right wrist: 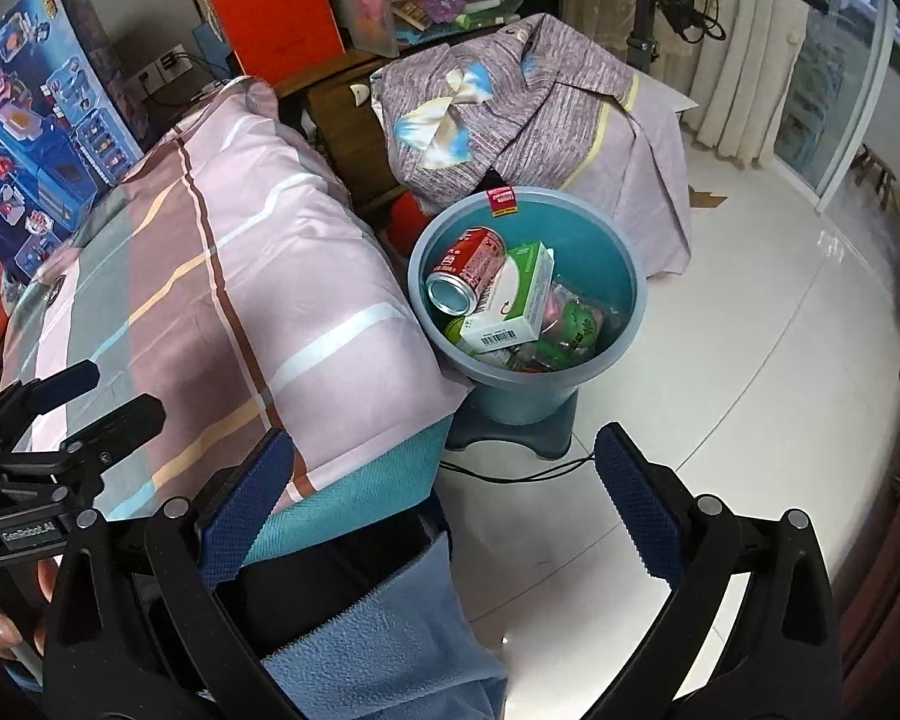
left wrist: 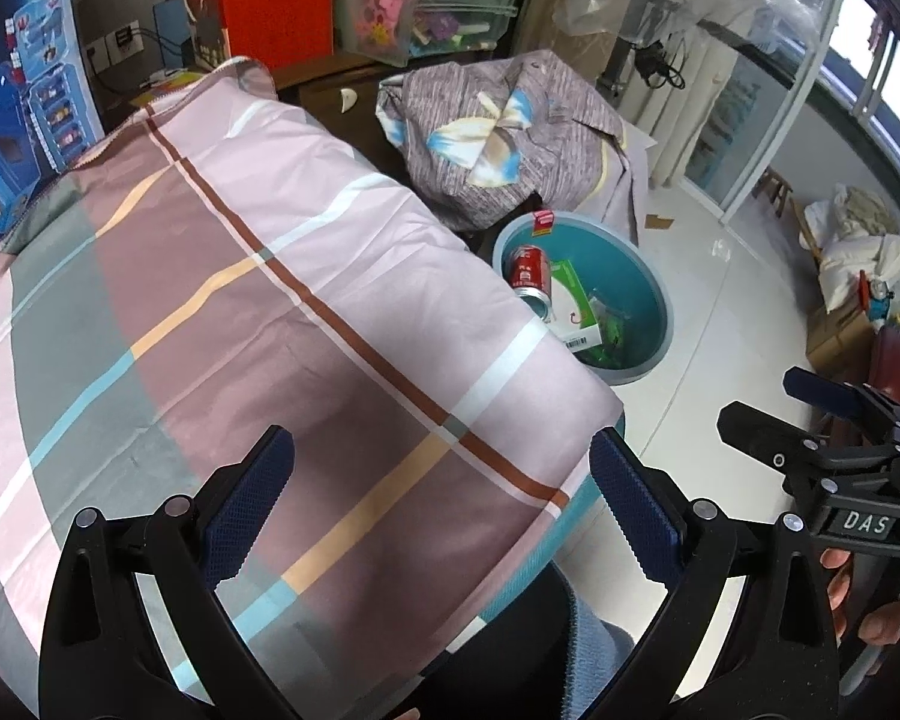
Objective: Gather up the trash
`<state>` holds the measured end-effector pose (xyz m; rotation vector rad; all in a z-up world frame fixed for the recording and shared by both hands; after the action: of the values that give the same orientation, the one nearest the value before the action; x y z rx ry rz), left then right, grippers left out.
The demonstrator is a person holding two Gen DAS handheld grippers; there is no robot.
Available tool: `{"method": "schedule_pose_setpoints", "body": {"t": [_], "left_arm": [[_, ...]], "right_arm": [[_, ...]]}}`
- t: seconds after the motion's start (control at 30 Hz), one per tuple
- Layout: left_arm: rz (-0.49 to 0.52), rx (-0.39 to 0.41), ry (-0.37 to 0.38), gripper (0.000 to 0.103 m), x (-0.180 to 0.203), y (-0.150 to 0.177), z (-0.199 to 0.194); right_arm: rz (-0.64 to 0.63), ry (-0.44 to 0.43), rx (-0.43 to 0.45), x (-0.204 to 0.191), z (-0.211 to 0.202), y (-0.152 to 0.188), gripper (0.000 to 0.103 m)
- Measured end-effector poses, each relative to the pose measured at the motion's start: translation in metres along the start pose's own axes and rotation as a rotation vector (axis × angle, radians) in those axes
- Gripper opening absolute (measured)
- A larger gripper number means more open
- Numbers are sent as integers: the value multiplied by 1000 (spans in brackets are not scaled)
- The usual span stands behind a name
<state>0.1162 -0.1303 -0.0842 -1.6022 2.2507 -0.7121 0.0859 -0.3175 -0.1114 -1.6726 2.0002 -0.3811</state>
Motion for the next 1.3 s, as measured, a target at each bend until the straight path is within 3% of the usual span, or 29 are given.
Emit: {"method": "schedule_pose_setpoints", "body": {"t": [0.7,0.9,1.3], "left_arm": [[-26,-22,4,99,-7,8,11],[-23,-7,40,99,-4,7,13],[-38,-12,22,99,-9,6,18]], "right_arm": [[18,22,-36,8,16,6,96],[20,22,-43,7,21,6,96],[26,28,-49,9,25,4,96]]}}
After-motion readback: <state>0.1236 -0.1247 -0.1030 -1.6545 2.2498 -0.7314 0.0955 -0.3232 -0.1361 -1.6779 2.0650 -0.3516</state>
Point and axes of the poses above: each gripper's, at about its wrist camera, not at the fingertips, and z roughly the way its jaws point, x to its right, y to its underside, the point moved 8 cm from there along z, roughly the way its jaws point, and after that the axes turned 6 degrees about z, right-handed, at the moved point
